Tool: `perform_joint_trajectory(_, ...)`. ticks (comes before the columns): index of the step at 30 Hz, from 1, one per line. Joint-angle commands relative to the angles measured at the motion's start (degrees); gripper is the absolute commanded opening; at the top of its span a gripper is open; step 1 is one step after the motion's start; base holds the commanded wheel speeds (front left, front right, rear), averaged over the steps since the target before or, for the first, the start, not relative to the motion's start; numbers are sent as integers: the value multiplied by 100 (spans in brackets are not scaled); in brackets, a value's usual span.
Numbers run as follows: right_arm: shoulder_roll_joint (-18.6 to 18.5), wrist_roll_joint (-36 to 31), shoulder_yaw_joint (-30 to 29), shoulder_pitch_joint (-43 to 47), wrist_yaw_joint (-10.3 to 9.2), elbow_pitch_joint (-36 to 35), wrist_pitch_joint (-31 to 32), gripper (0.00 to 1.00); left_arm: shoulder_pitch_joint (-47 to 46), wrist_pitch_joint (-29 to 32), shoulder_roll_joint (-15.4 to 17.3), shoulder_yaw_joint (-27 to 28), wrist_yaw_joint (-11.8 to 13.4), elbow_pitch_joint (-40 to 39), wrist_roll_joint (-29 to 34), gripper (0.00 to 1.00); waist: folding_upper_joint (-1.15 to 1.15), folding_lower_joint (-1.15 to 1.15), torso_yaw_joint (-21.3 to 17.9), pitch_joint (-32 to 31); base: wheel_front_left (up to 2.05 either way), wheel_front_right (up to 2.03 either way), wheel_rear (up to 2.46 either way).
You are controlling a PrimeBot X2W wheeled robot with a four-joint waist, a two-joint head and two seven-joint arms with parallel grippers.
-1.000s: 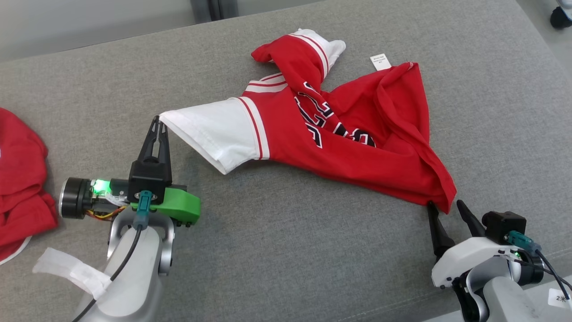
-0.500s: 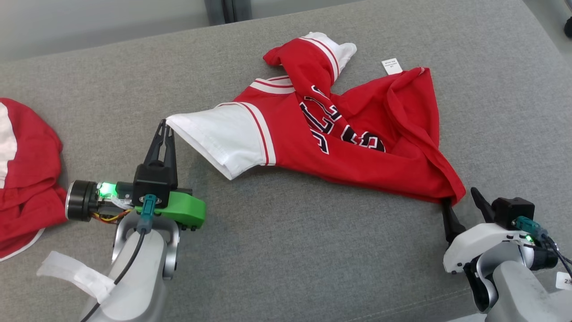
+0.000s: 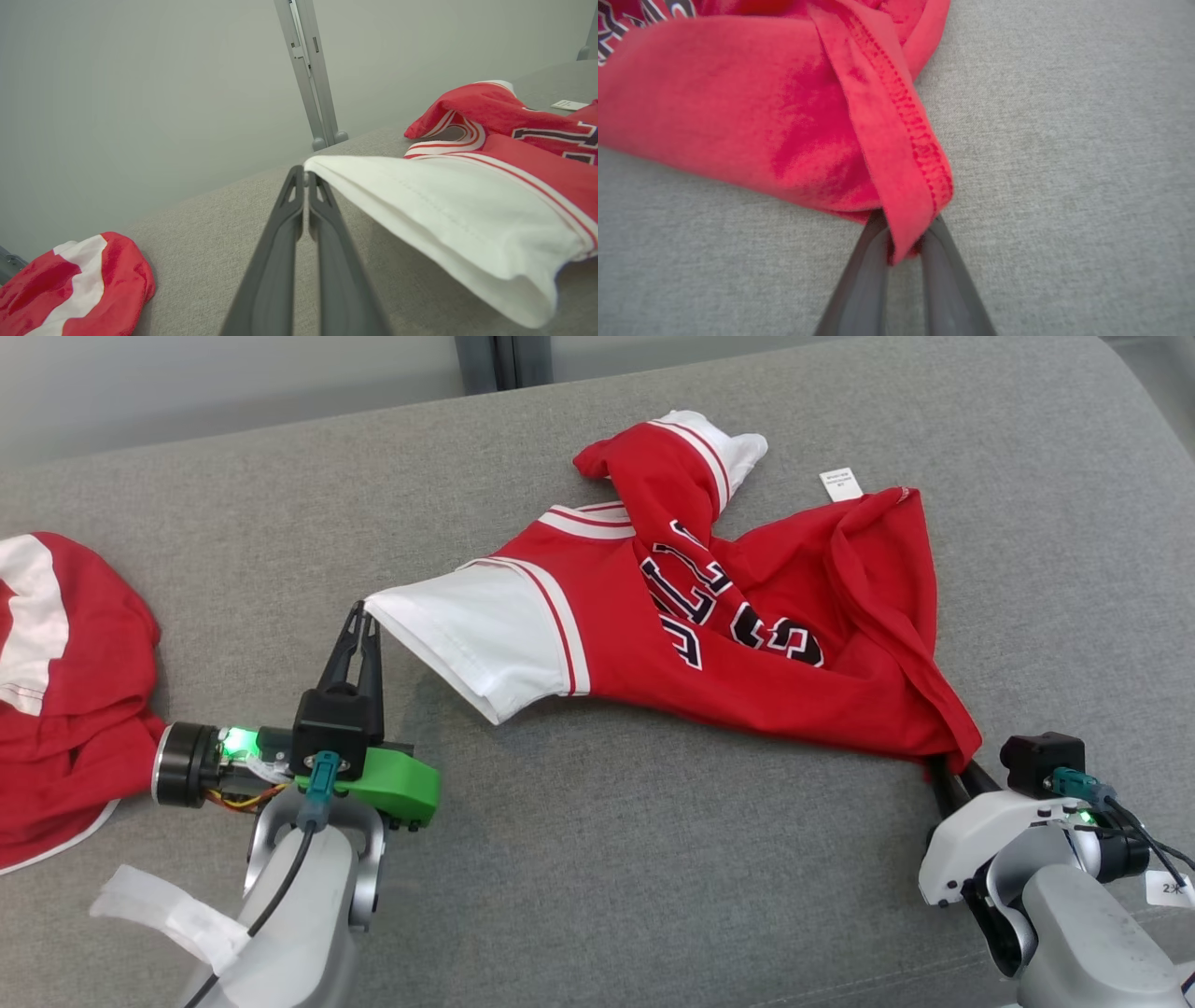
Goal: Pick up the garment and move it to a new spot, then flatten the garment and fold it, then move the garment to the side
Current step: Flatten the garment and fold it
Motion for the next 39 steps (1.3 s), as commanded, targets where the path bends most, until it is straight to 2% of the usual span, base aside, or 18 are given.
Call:
perform_joint_trajectory(1,-67,152,99,47,-8,-24,34,0,94,-2,57,66,53,-48,-8,0,0,0,12,-52,0,0,0)
perform_joint_trajectory(4,-73,729,335,123,-7,-367,111,0,147,-2,123,181,80,-174,-61,0,0,0,3,-137,0,0,0)
perform_joint_trajectory(6,-226,1140,546,155,-7,-753,220,0,163,-2,167,282,84,-295,-111,0,0,0,-7,-207,0,0,0)
perform_joint_trajectory(11,-589,2385,896,153,-6,-2185,632,0,-73,-2,366,544,16,-604,-193,0,0,0,-14,-412,0,0,0)
perform_joint_trajectory(15,-839,3029,864,-154,-4,-3155,984,0,-428,-2,512,690,-144,-709,-280,0,0,0,0,-585,0,0,0)
perform_joint_trajectory(18,-837,3430,754,-508,-4,-3597,1264,0,-880,-2,639,759,-285,-637,-318,0,0,0,36,-724,0,0,0)
perform_joint_trajectory(24,-588,3773,431,-1501,-3,-3720,1582,0,-1831,90,790,848,-515,-336,-425,0,0,0,121,-985,0,0,0)
perform_joint_trajectory(30,-369,3460,283,-2278,-3,-3429,1670,0,-2442,229,862,827,-636,-181,-471,0,0,0,246,-1200,0,0,0)
perform_joint_trajectory(34,-266,3348,99,-2343,-3,-3334,1764,0,-2477,309,892,890,-566,-289,-554,0,0,0,345,-1320,0,0,0)
perform_joint_trajectory(39,-126,3289,-232,-2021,-3,-3433,2187,0,-2179,530,966,878,-550,-605,-598,0,0,0,444,-1361,0,0,0)
